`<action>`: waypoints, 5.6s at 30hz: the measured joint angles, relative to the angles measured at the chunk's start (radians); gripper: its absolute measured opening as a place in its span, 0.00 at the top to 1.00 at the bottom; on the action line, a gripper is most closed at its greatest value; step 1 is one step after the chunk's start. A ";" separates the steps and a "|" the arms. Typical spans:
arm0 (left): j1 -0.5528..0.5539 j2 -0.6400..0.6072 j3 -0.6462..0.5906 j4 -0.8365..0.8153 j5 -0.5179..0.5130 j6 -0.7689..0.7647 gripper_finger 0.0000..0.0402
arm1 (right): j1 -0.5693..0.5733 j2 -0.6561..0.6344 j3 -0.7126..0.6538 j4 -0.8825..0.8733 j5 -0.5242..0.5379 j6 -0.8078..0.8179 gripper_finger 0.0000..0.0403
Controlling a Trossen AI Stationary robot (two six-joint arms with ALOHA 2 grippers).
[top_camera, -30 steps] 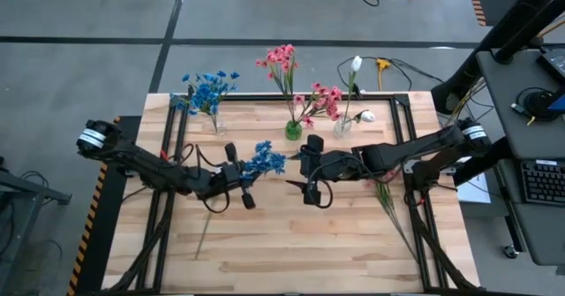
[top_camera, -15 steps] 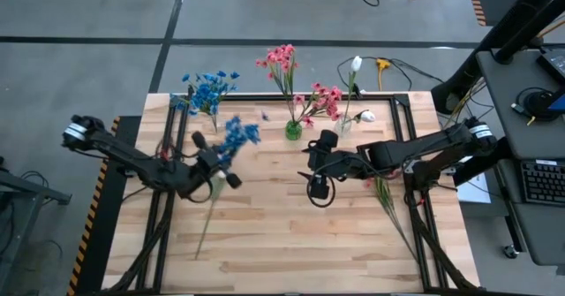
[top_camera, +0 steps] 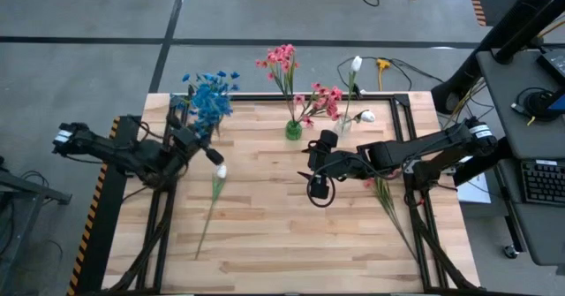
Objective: Sort flowers into vase by color
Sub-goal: Put the blue flowers into the left transparent vase
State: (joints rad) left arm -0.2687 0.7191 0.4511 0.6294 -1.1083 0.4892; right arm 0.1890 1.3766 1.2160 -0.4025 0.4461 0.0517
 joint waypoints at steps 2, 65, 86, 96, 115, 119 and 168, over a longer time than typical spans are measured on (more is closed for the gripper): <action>0.054 -0.040 -0.019 0.009 0.049 0.001 0.98 | 0.000 0.000 -0.002 0.013 0.000 -0.002 0.27; 0.437 -0.063 -0.200 0.156 0.356 0.052 0.98 | -0.013 0.001 -0.048 0.095 0.000 -0.026 0.27; 0.437 -0.062 -0.201 0.156 0.277 0.024 0.95 | -0.013 0.001 -0.048 0.100 0.000 -0.025 0.27; 0.437 -0.059 -0.201 0.155 0.233 0.019 0.73 | -0.013 0.002 -0.048 0.099 0.000 -0.025 0.27; 0.409 -0.059 -0.143 0.053 0.044 -0.055 0.28 | -0.013 0.001 -0.048 0.093 0.000 -0.025 0.27; 0.403 -0.060 -0.097 -0.025 0.043 -0.073 0.25 | -0.013 0.001 -0.048 0.092 0.000 -0.026 0.27; 0.390 0.133 0.570 -1.617 0.120 -1.060 0.24 | -0.013 0.001 -0.048 0.077 0.000 -0.027 0.27</action>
State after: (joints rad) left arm 0.1211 0.8516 1.0210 -0.9874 -0.9885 -0.5703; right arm 0.1761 1.3781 1.1683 -0.3252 0.4457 0.0250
